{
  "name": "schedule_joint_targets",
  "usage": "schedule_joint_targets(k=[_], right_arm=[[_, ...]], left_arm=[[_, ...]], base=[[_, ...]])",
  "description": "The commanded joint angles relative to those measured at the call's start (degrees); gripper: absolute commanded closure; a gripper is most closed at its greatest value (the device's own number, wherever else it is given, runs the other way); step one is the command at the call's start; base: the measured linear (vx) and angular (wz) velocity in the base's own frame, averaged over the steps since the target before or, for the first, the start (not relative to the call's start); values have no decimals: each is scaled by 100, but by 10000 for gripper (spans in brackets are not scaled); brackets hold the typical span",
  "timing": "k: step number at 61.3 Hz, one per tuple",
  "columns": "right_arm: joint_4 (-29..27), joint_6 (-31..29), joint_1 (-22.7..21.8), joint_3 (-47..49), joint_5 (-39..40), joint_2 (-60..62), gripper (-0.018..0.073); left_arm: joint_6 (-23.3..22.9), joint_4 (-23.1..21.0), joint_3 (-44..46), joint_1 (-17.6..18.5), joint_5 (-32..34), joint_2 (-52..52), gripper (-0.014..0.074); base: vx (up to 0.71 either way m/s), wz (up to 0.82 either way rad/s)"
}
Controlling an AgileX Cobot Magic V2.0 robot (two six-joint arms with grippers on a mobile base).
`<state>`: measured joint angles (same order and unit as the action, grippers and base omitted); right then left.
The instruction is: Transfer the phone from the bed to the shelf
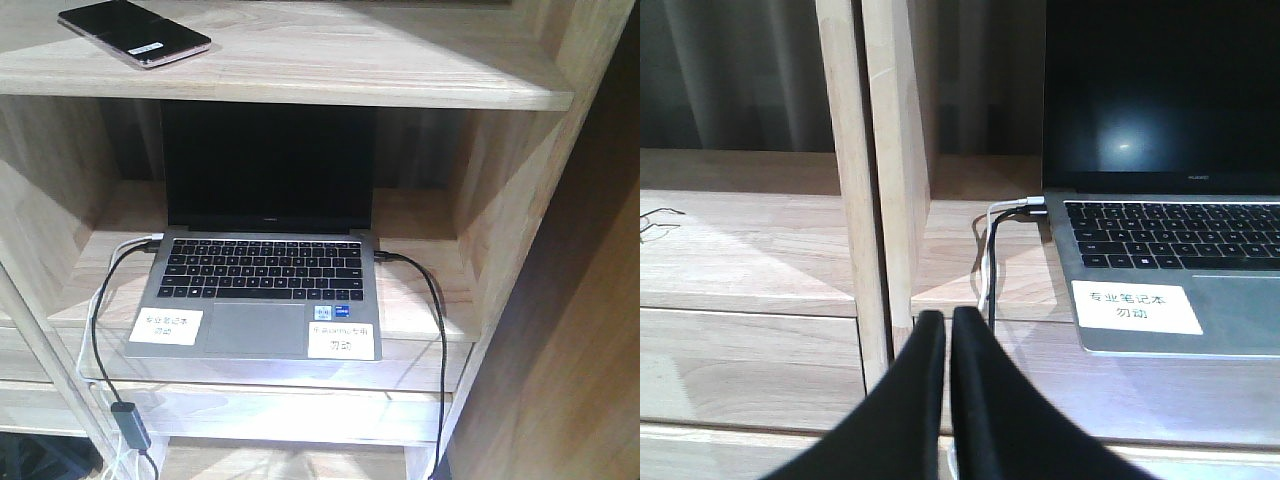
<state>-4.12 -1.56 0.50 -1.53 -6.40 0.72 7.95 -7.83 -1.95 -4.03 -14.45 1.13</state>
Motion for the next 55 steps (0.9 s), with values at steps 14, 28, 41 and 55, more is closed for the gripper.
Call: schedule_joint_targets(k=[14,28,41,55], right_arm=[[28,-64,-38,-51,438,26,561],[28,-64,-38,-51,438,26,561],[28,-64,-38,-51,438,26,561],[28,-64,-38,-51,438,26,561]], left_arm=[[-22,-53,-16,28,392,38,596],[-22,-53,-16,28,392,38,596],[-22,-53,-16,28,392,38,596],[-22,-53,-16,28,392,38,596]], base=[[0,0],[0,0],[0,0],[0,0]])
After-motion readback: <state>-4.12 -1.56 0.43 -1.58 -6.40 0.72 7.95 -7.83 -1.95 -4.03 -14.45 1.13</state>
